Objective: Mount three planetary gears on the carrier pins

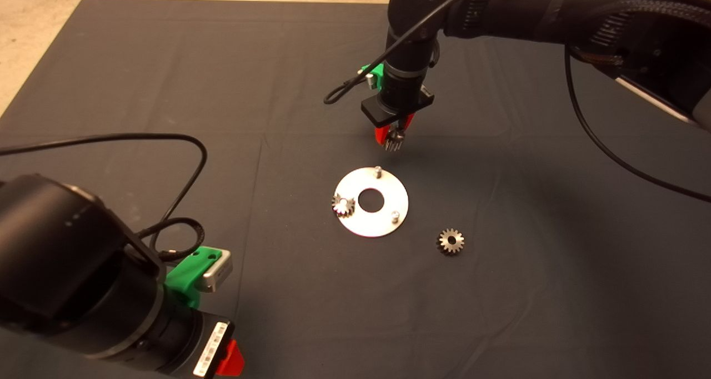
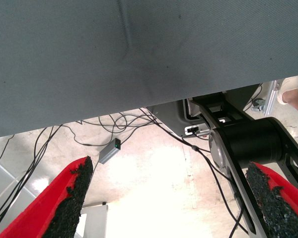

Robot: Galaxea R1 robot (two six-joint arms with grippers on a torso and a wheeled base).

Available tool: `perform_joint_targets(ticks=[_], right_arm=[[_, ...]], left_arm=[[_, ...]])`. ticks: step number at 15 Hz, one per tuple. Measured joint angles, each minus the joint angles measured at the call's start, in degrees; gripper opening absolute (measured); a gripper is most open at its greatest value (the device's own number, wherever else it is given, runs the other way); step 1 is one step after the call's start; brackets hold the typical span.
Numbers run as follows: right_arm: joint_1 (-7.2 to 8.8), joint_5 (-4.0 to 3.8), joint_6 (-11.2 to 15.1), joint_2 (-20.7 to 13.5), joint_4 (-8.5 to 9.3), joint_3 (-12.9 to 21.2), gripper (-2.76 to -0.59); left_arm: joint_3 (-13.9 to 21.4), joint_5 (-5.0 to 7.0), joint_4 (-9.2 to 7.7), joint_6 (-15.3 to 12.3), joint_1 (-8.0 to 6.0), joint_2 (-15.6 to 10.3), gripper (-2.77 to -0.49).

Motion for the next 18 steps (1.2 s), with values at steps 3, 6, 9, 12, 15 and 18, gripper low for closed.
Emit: perform_joint_targets(ticks=[3,6,9,12,15,18], right_arm=[[-0.41,0.02,0.0,0.2,0.01,2.1,-2.35],[-1.21,0.02,0.0,0.2,0.01,5.0,-2.35],[-1.51,-0.04,0.0,0.2,-0.11,5.6,-2.36],[-1.52,-0.01,0.0,0.2,-0.84,6.1,-2.35],[-1.76,-0.06,0.0,0.2,-2.43,6.2,-2.36],[-2.43,-0.04,-0.1,0.2,-4.54,6.2,-2.36]], left_arm=[[0.1,0.02,0.0,0.0,0.0,0.0,-1.07],[0.2,0.02,0.0,0.0,0.0,0.0,-1.07],[0.2,0.0,-0.03,0.0,0.0,0.0,-1.07],[0.2,0.0,-0.07,0.0,0.0,0.0,-1.07],[0.2,0.02,-0.08,0.0,0.0,0.0,-1.07],[0.3,0.02,-0.11,0.0,0.0,0.0,-1.07]])
